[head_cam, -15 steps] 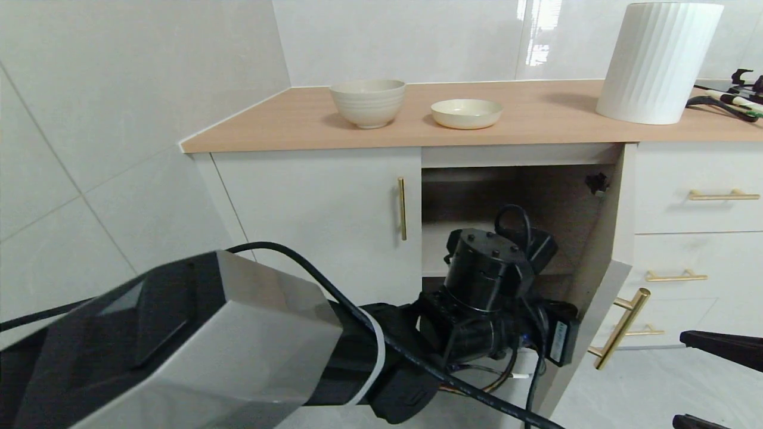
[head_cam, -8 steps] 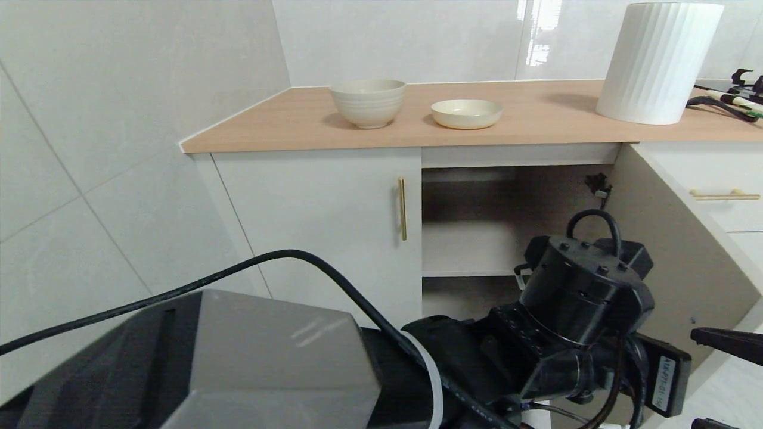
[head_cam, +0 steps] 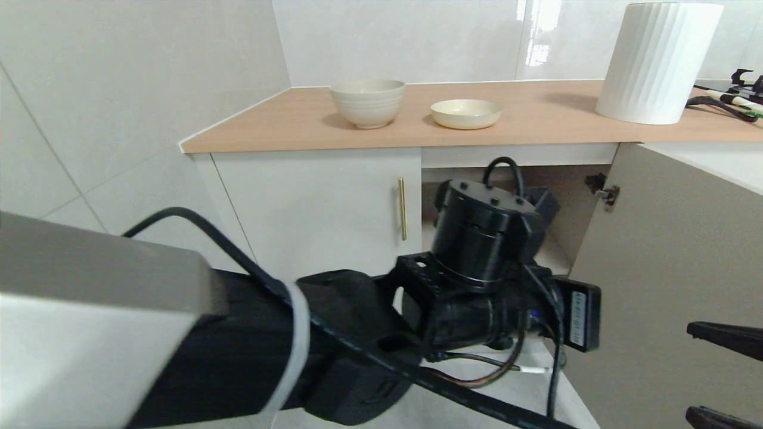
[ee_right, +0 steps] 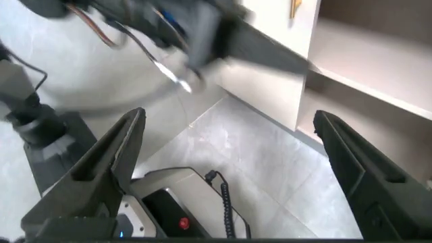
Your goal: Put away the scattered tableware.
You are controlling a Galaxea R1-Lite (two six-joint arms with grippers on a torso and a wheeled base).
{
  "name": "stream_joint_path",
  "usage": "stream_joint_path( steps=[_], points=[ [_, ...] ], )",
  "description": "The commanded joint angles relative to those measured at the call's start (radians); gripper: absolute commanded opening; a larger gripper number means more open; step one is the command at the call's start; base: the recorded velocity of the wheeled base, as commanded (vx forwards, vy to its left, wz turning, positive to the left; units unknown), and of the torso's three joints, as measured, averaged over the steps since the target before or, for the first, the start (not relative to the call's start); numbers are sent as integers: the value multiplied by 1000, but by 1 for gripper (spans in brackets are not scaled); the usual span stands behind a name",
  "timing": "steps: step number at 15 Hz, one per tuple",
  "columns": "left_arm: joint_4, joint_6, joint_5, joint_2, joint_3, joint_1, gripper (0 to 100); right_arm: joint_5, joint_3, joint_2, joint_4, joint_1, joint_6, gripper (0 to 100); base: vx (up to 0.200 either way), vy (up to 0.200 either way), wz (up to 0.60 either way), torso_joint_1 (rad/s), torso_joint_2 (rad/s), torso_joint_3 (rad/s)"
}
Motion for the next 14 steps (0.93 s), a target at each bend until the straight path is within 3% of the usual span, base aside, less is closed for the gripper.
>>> stream_joint_path(
  steps=[1,3,4,5,7,10,11,14],
  points=[
    [-5,5,7,-231,193,112,0,-7,-72,106,-1,-32,29,100,0,0,0,0,0,0],
    [-5,41,9,-426,373,230,0,-7,-169,249,-10,-54,52,100,0,0,0,0,0,0],
    [-5,58,9,-477,420,264,0,-7,-199,293,-27,-72,52,100,0,0,0,0,0,0],
    [-5,95,7,-569,506,343,0,-7,-238,396,-99,-104,48,100,0,0,0,0,0,0],
    [1,103,6,-682,610,446,0,-11,-268,522,-220,-150,51,100,0,0,0,0,0,0],
    [37,104,4,-771,689,554,0,-17,-314,627,-227,-172,51,100,0,0,0,0,0,0],
    [53,109,4,-771,684,569,100,-17,-316,635,-224,-184,51,100,0,0,0,0,0,0],
    [54,121,1,-770,650,592,100,-67,-304,597,-202,-187,52,100,0,0,0,0,0,0]
  ],
)
